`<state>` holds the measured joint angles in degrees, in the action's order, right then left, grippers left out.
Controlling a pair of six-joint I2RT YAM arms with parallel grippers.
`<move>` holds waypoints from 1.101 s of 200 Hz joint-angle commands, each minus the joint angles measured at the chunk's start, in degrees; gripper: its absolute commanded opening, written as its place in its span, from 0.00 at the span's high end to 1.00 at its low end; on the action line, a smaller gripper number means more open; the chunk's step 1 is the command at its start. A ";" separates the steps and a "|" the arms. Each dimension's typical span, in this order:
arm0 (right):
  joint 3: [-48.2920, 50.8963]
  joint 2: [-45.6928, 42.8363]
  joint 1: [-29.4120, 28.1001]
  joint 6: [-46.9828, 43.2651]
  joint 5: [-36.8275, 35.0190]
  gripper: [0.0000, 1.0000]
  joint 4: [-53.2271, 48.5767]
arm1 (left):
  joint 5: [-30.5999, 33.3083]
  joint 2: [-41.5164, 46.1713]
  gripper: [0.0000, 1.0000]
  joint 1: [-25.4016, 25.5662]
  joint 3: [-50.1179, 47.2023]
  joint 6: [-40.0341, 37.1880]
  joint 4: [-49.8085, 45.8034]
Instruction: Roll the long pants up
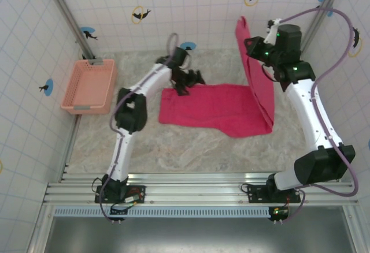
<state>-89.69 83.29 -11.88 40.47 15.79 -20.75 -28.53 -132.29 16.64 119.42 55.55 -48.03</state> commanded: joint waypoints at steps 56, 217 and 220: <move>2.60 10.79 -21.19 -0.44 -7.29 1.00 5.56 | 9.02 22.08 0.02 -16.64 -28.48 -15.24 -6.67; -14.94 20.15 -15.81 -11.02 -4.51 0.27 -24.17 | 11.84 16.90 0.02 -15.87 -20.97 -23.79 -12.74; -14.18 19.39 -14.58 -11.40 -5.00 0.27 -25.14 | 12.17 16.87 0.03 -15.59 -20.67 -23.91 -12.71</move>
<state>-103.59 112.22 -33.87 34.65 13.17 -35.24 -18.52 -114.78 0.01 96.12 34.35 -59.44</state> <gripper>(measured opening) 0.721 0.975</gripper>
